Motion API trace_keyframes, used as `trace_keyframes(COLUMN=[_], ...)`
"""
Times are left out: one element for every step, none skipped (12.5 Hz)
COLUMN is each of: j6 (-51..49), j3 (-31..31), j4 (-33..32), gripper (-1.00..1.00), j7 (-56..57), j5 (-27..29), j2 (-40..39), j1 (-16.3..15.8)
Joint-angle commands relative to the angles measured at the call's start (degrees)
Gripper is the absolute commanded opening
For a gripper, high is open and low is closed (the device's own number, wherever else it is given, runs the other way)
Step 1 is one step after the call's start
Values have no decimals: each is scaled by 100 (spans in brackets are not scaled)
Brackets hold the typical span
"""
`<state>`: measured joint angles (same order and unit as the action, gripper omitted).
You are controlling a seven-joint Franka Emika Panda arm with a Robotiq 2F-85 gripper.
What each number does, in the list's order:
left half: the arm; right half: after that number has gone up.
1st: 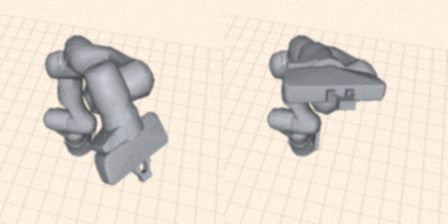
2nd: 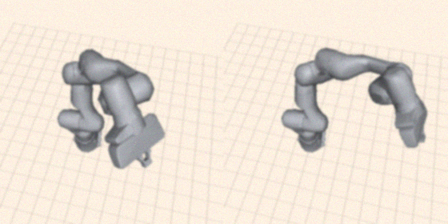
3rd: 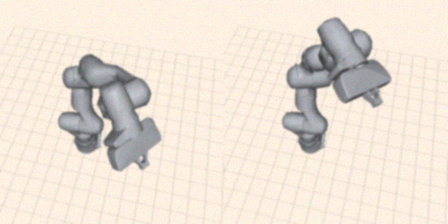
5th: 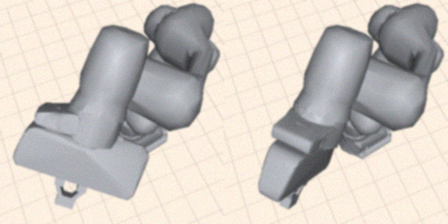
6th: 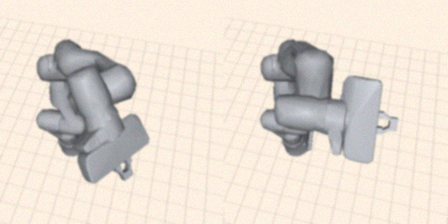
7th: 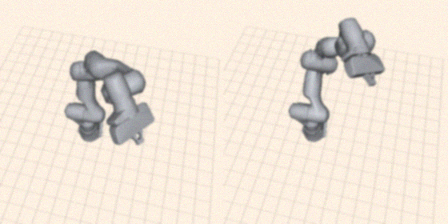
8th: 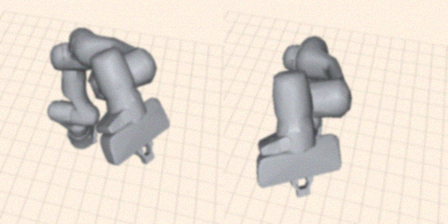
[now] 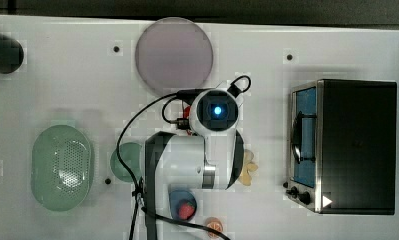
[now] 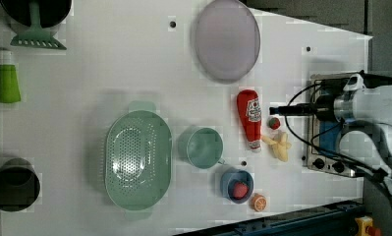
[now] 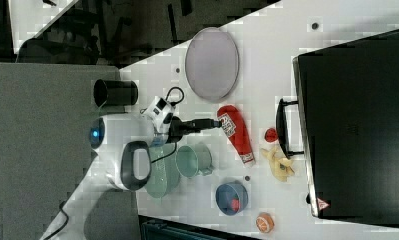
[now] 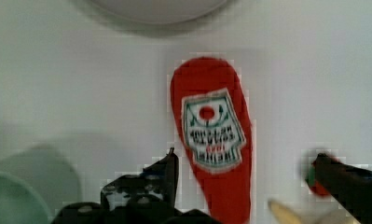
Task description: Pick Ketchup from the table and place it in strainer.
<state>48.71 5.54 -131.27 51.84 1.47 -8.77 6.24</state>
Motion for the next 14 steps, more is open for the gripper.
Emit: trace_keyframes(j6=[674,878,1064,1233,1427,1636,1803,1928,1946,1948,1963,1960,1916,1795], j3=[24,17,0,-21,-25,-28,-22,-16,-7,-16,-7,-3,-6,-9], j4=[-228,-292,-341,-385,-424,-445,-453,-469,-479,-485,-472,-462,-462,-462], gripper=[100,100,100,100,100,100,100,93,69,43,21,16,16,16], j7=[357,356,358,359,356,357,357,358,356,342,341,337,282,259], j5=[-90,-90,-90,-91,-91,-91,-90,-90,-90,-90,-90,-88,-83,-82], j2=[-424,-575,-728,-876,-1011,-1143,-1257,-1338,-1364,-1362,-1309,-1217,-1061,-840], j1=[-137,-137,-137,-136,-136,-136,-138,-139,-139,-138,-138,-138,-136,-134])
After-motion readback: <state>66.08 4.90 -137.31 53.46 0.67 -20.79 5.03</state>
